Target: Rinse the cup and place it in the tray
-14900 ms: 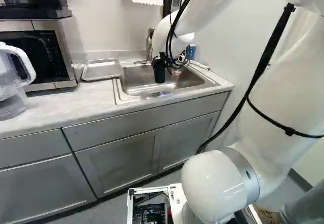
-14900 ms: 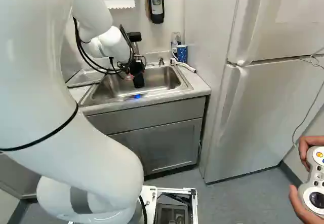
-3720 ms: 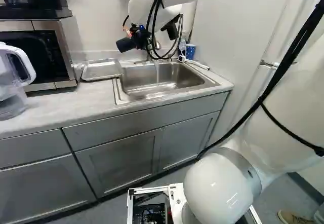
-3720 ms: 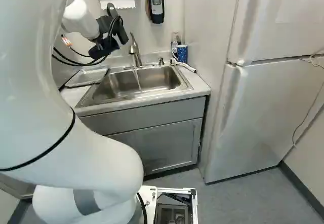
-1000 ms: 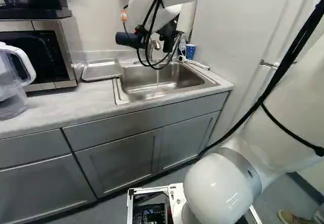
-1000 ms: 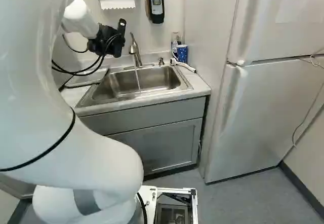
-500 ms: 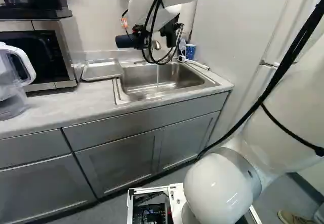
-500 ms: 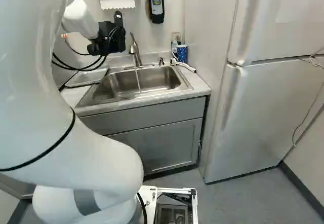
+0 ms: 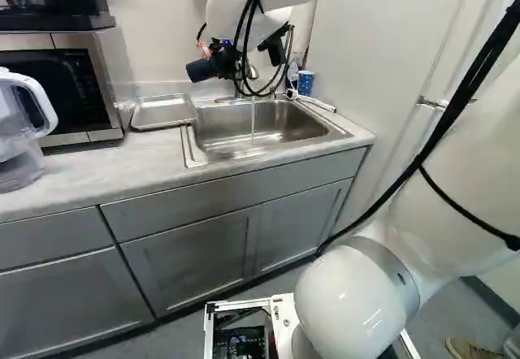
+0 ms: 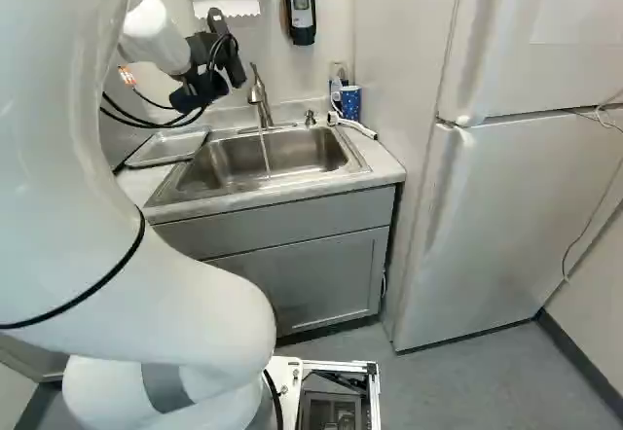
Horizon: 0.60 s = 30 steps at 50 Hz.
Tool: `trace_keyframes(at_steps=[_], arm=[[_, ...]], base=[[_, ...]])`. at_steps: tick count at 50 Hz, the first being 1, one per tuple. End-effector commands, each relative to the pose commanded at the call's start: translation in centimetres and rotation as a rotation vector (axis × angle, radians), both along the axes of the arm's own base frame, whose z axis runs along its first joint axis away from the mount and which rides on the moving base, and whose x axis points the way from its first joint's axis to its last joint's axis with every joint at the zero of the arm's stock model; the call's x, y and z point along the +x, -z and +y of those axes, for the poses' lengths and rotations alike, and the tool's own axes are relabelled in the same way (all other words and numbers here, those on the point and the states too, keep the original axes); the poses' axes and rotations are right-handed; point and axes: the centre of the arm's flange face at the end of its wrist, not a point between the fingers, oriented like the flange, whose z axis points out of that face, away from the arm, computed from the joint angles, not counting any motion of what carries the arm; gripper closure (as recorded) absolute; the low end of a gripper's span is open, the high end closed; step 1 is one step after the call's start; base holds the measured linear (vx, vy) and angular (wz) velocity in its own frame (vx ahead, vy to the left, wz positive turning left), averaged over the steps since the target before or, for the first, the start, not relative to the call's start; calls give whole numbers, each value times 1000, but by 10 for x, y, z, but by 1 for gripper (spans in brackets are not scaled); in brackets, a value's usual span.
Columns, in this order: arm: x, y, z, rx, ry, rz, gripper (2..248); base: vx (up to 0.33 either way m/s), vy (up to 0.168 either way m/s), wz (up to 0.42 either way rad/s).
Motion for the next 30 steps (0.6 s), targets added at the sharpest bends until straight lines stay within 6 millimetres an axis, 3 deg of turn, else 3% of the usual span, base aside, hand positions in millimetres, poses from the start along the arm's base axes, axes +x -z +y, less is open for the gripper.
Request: trace_keyframes(at_steps=[30], arm=[[0,0,0,-262,-140,-106,130]], base=[[0,0,0]])
